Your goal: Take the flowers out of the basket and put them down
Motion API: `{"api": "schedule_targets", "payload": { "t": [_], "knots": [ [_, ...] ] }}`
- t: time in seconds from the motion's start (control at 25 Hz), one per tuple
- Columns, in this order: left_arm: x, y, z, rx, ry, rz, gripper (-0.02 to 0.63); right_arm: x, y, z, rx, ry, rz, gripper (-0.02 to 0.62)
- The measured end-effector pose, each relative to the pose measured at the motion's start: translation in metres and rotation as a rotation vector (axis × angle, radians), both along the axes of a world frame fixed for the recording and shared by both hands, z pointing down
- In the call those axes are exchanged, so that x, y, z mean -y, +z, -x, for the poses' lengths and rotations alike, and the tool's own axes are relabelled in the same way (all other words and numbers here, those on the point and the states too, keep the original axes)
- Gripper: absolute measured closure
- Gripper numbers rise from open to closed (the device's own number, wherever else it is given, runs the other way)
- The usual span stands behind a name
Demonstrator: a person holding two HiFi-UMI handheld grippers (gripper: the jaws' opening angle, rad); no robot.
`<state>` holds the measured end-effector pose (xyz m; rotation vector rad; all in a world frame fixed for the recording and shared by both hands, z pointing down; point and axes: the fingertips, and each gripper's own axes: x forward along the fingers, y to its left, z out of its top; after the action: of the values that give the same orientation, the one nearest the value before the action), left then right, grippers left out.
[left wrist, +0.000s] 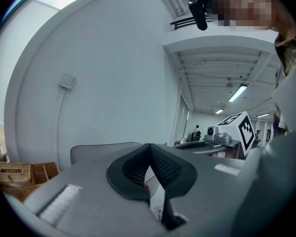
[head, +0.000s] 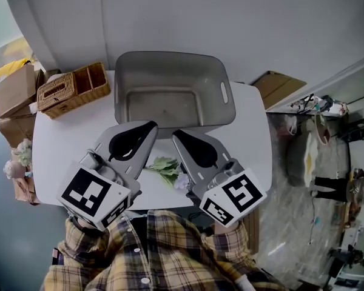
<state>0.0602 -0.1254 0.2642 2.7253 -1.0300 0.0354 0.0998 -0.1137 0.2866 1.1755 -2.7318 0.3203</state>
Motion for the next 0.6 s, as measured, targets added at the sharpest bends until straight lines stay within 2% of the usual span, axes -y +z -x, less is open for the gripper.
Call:
{"api": "schedule_targets", "payload": {
  "t": [0.6],
  "knots": [
    [0.001,0.0,-0.008,0.001,0.0,-0.015,0.594,0.006,-0.041,-0.006,0.083,0.013,-0.091,0.589]
  ]
}}
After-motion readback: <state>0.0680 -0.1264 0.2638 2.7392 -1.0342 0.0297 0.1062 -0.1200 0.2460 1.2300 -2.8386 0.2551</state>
